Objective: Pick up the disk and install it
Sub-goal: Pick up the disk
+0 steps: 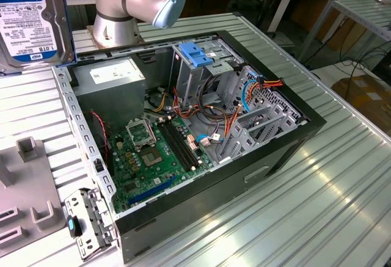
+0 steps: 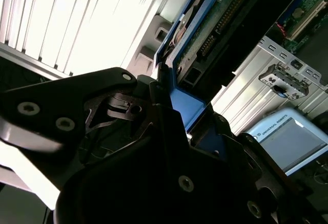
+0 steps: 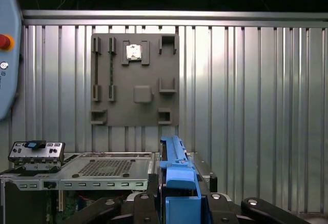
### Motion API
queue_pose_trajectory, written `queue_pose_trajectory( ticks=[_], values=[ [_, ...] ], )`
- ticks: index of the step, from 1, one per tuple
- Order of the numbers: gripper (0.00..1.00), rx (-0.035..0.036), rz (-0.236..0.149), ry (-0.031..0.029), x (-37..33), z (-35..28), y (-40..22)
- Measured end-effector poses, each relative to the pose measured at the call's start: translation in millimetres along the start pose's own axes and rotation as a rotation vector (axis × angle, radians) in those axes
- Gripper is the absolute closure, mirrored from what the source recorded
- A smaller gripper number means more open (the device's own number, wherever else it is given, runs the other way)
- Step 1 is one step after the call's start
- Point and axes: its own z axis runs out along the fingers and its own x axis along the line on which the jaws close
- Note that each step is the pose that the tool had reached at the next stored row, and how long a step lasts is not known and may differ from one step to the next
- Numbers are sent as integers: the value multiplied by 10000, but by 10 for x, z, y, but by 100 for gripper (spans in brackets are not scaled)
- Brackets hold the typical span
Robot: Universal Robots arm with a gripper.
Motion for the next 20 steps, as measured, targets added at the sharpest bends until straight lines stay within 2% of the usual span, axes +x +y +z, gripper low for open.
queue_pose_trajectory(
  ticks=[10, 20],
  values=[
    [63, 1, 0, 0, 0, 0, -138],
    [63, 2, -1, -1, 0, -1, -317]
  ],
)
